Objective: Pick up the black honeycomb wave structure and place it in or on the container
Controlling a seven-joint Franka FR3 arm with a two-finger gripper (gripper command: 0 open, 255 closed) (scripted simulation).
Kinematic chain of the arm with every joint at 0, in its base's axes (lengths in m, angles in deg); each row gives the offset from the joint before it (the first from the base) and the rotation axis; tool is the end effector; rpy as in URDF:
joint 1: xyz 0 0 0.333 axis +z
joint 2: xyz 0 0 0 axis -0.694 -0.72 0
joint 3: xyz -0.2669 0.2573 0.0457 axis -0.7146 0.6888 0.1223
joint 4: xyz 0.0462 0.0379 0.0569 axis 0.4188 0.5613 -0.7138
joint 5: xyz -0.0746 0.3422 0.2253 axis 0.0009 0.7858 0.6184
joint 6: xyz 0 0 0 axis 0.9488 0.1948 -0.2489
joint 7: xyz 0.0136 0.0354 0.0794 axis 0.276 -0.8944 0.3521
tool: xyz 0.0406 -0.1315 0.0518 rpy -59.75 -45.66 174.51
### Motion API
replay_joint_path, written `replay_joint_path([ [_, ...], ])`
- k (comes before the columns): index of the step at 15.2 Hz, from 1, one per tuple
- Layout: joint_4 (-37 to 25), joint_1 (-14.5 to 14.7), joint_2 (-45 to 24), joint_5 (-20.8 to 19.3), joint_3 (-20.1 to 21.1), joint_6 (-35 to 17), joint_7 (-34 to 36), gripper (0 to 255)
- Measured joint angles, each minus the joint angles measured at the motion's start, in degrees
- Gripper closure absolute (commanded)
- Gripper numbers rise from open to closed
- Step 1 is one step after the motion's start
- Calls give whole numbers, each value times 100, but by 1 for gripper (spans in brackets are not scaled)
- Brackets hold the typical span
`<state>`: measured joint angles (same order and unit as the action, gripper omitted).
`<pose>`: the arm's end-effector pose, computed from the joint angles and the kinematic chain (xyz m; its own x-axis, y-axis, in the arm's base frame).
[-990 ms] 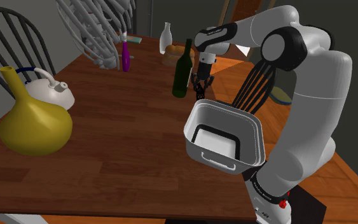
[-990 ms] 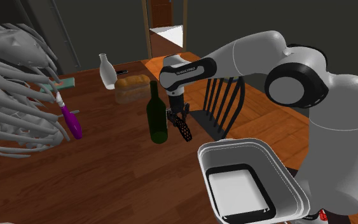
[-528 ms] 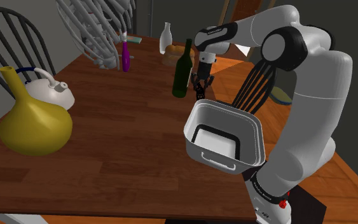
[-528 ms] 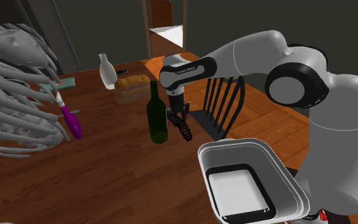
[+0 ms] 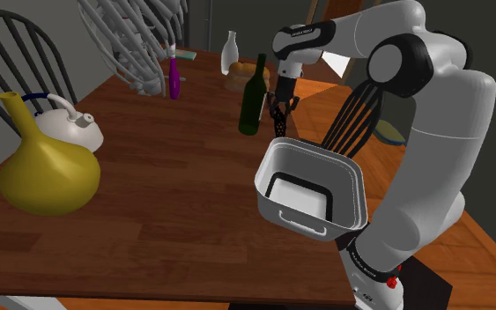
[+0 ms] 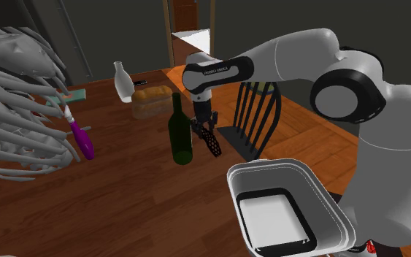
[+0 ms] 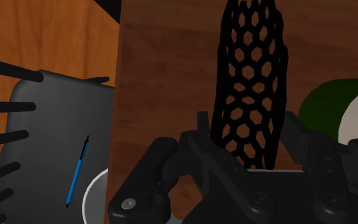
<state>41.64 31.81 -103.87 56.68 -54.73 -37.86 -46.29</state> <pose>0.6296 -0.2051 0.3962 0.8110 -0.5141 -0.2791 -0.5487 -0.8340 -0.0583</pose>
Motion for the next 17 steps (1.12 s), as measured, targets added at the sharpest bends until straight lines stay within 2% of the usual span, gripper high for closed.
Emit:
replay_joint_path([
  [17,-1063,-40,175,-46,-22,1228,146,255],
])
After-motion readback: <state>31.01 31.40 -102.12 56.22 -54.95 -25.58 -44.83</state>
